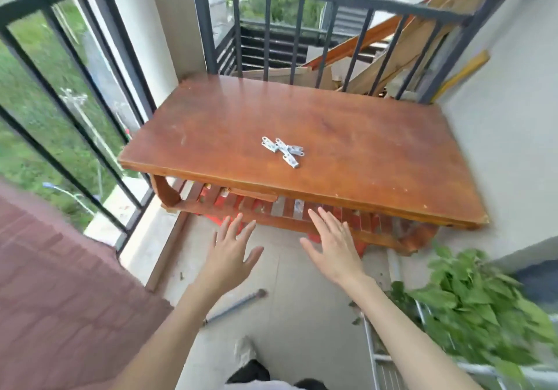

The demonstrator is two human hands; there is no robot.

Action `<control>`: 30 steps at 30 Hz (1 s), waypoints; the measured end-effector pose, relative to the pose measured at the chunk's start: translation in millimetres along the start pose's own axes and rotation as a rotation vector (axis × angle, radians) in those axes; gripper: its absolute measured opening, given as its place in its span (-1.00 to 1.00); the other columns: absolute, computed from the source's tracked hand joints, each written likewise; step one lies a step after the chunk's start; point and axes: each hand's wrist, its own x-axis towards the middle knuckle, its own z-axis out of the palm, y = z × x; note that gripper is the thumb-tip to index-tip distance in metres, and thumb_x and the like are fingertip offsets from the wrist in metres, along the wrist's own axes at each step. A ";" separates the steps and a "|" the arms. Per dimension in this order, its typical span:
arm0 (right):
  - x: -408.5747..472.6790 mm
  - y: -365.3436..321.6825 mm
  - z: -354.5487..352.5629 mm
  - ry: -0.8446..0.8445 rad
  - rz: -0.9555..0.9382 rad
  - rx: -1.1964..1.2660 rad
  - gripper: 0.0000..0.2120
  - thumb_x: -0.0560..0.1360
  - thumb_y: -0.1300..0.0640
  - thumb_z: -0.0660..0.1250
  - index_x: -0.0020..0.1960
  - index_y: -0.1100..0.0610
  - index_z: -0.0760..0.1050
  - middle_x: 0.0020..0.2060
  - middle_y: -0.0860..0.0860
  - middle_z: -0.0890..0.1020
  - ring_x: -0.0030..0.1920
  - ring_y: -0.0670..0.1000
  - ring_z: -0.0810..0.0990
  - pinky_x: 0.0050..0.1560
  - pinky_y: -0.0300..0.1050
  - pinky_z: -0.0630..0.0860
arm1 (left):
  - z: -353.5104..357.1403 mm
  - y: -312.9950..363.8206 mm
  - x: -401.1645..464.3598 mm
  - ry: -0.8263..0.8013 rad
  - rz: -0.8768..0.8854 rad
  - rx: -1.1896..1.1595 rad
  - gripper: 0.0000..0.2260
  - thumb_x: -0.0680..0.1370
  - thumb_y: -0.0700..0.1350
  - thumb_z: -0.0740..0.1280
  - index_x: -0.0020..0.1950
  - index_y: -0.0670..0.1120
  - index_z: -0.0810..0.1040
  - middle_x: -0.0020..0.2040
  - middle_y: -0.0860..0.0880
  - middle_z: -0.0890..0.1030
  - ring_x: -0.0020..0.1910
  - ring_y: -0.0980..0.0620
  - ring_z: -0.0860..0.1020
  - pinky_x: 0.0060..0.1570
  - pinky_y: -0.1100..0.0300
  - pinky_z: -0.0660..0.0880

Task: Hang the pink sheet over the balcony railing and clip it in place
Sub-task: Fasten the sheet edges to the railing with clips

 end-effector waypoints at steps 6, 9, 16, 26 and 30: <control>106.4 16.8 -4.2 -0.046 0.090 0.051 -0.46 0.58 -0.10 0.11 0.51 -0.02 0.06 0.51 -0.05 0.10 0.51 -0.04 0.01 0.48 -0.06 -0.08 | -19.5 -20.3 99.5 -0.045 0.001 0.013 -0.49 0.60 0.13 0.08 0.52 0.04 0.06 0.55 0.00 -0.03 0.53 -0.03 -0.10 0.47 0.02 -0.10; 160.2 31.6 4.3 -0.113 0.102 0.082 -0.48 0.59 -0.09 0.09 0.51 -0.03 0.07 0.51 -0.06 0.10 0.51 -0.03 0.01 0.47 -0.06 -0.01 | -5.0 -25.7 142.3 -0.091 -0.030 -0.026 -0.50 0.61 0.09 0.09 0.52 0.03 0.06 0.55 -0.02 -0.01 0.53 -0.05 -0.09 0.47 0.02 -0.08; 308.8 79.8 18.9 -0.189 0.061 0.038 -0.57 0.60 0.08 0.12 0.45 0.09 0.22 0.40 0.03 0.33 0.40 0.05 0.25 0.39 -0.06 0.19 | 35.3 -10.4 273.6 -0.170 -0.100 -0.101 -0.51 0.61 -0.06 0.14 0.52 0.01 0.08 0.54 -0.02 0.04 0.52 -0.05 0.01 0.47 0.03 0.03; 427.7 111.2 39.2 -0.361 -0.149 -0.151 -0.61 0.54 0.14 0.23 0.36 0.09 0.36 0.25 0.01 0.40 0.26 0.06 0.32 0.22 -0.07 0.34 | 77.8 27.5 384.0 -0.188 0.046 -0.035 -0.50 0.53 -0.31 0.17 0.44 0.03 0.28 0.49 0.00 0.22 0.50 -0.03 0.07 0.33 0.06 0.22; 430.2 117.3 45.3 -0.384 -0.206 -0.170 -0.71 0.54 0.15 0.22 0.26 0.10 0.44 0.15 0.02 0.48 0.19 0.06 0.37 0.17 -0.08 0.36 | 78.5 22.8 389.6 -0.138 0.062 0.048 -0.54 0.45 -0.30 0.28 0.32 0.01 0.46 0.28 -0.08 0.46 0.34 -0.17 0.33 0.17 -0.01 0.39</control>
